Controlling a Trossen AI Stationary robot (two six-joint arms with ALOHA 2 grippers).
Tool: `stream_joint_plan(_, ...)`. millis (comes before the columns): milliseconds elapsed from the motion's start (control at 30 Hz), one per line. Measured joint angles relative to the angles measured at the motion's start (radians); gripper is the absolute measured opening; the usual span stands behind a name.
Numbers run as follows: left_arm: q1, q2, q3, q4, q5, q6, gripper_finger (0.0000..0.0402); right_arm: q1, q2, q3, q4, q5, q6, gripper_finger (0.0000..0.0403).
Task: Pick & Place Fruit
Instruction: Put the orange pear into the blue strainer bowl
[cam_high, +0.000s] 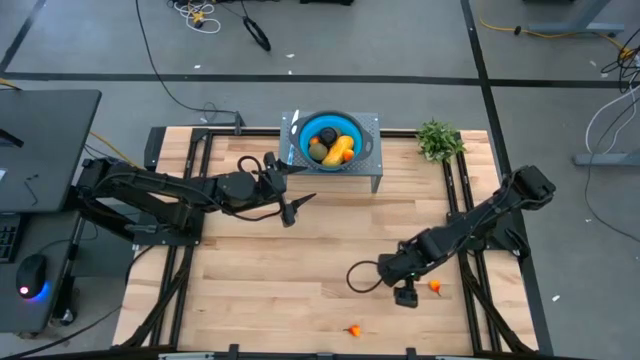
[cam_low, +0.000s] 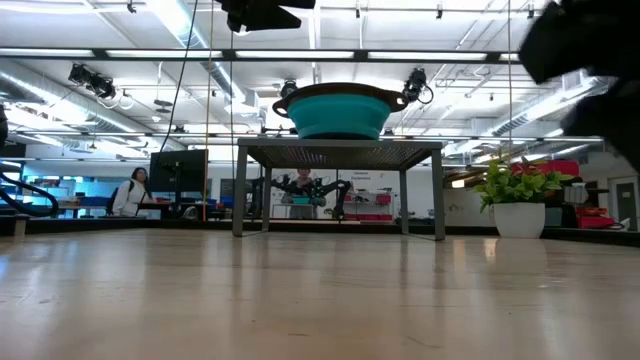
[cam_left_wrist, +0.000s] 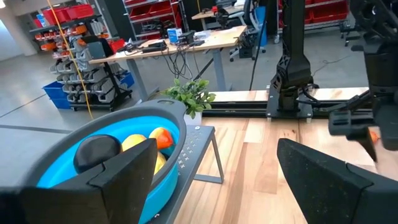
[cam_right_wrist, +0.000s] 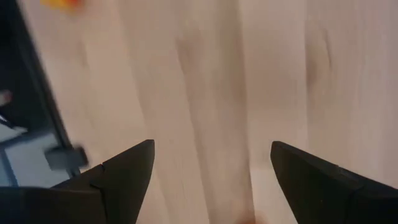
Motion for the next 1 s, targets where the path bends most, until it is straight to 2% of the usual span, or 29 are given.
stream_joint_plan(200, 0.000, 0.000, 0.000, 0.000, 0.000, 0.000, 0.0340, 0.030, 0.000, 0.000, -0.157, -0.016, 0.077, 0.0330)
stream_joint_plan(467, 0.000, 0.000, 0.000, -0.017, 0.000, -0.002, 0.0340, 0.097, 0.000, 0.000, -0.236, -0.065, 0.218, 0.0330)
stream_joint_plan(667, 0.000, 0.000, 0.000, -0.022, 0.000, -0.002, 0.0340, 0.185, 0.000, 0.000, -0.250, -0.004, 0.340, 0.0330)
stream_joint_plan(833, 0.000, 0.000, 0.000, -0.022, 0.000, -0.004, 0.0340, 0.258, 0.000, -0.012, -0.260, 0.098, 0.428, 0.0330)
stream_joint_plan(1000, 0.000, 0.000, 0.000, -0.024, 0.000, -0.009, 0.0340, 0.320, 0.001, -0.090, -0.252, 0.098, 0.502, 0.0330)
